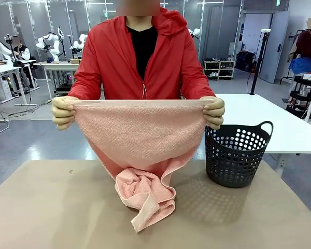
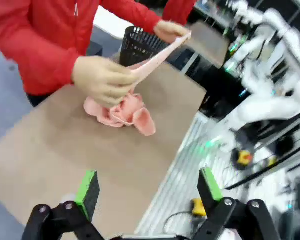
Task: Fold the towel.
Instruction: Grab the top end of the 100 cm Hotel Towel extended by the human.
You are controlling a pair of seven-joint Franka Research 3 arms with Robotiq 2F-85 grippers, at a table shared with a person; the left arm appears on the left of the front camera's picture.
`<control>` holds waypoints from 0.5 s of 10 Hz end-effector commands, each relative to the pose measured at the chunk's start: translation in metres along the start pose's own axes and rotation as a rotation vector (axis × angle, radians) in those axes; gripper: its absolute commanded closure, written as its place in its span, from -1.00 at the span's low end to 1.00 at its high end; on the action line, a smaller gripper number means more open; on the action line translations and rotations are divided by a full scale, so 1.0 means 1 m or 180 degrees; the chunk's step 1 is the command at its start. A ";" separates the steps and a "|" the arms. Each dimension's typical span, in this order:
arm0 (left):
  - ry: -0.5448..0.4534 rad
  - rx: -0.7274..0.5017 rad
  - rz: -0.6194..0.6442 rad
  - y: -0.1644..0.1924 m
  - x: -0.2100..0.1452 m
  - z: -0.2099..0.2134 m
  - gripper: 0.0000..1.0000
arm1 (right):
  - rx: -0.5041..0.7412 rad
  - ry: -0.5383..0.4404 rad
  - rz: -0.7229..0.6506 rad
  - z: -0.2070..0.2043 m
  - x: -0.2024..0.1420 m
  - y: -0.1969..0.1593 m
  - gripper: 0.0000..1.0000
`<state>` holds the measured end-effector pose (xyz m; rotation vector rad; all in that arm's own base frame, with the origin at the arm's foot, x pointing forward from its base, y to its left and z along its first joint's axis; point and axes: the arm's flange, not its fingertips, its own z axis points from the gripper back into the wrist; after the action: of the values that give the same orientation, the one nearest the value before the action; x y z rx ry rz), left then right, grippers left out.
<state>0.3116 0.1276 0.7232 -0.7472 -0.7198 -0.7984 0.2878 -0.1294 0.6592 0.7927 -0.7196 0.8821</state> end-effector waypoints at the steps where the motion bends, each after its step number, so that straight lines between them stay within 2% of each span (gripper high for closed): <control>1: 0.0573 0.1257 -0.1319 -0.022 0.029 -0.040 -1.00 | -0.0665 0.0359 0.0752 -0.033 0.040 0.022 -1.00; 3: 0.1012 0.1388 -0.2157 -0.072 0.061 -0.079 -1.00 | -0.0880 0.0711 0.1333 -0.066 0.094 0.066 -1.00; 5: 0.1414 0.1505 -0.2777 -0.096 0.066 -0.121 -1.00 | -0.1055 0.1061 0.1754 -0.103 0.125 0.090 -1.00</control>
<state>0.2973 -0.0362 0.7683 -0.0421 -0.7281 -1.3942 0.2775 0.0355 0.7445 0.2130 -0.8017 1.3031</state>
